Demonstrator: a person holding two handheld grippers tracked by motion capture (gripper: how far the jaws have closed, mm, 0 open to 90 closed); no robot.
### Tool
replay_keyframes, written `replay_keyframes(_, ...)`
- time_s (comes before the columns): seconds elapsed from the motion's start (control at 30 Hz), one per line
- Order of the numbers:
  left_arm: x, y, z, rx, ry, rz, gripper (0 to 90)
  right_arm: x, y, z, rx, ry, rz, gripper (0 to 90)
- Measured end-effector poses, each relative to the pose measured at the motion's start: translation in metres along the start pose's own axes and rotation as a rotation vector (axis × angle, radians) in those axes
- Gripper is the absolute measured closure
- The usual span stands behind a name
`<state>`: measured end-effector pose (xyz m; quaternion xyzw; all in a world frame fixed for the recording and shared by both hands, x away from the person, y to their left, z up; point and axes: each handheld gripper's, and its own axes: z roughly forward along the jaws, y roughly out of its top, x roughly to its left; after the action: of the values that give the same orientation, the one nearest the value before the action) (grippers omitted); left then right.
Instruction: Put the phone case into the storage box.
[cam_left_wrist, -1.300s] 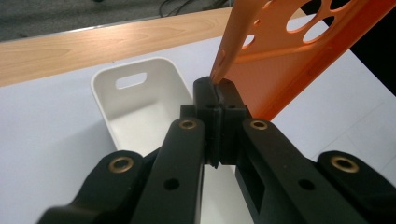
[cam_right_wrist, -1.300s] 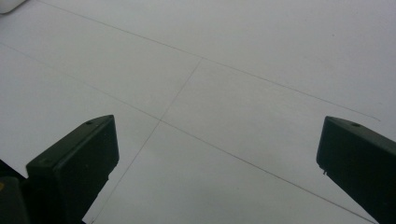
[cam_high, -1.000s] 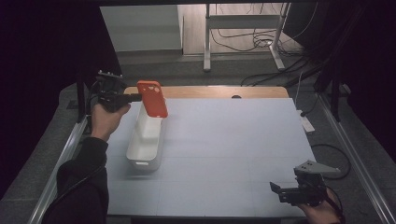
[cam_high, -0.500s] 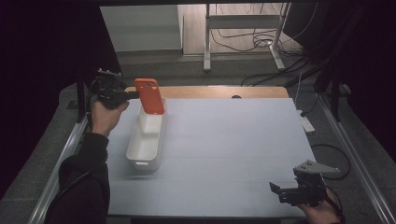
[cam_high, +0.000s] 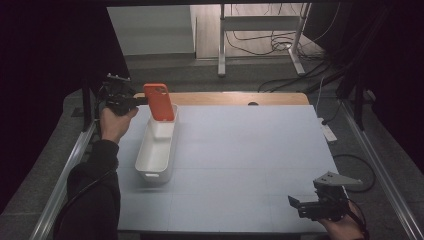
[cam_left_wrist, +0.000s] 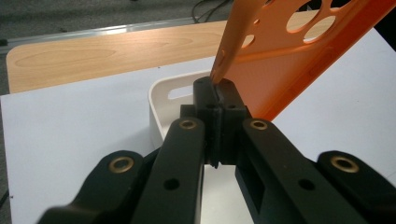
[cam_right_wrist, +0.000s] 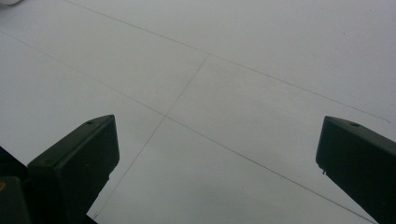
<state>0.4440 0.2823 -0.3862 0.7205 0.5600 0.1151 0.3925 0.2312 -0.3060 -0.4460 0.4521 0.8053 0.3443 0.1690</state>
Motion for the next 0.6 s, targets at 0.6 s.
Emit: replay_keyframes(0.6, 0.008, -0.007, 0.027, 0.045, 0.023, -0.009, 89.5, 0.001, 0.000, 0.000, 0.004, 0.004, -0.010, 0.0)
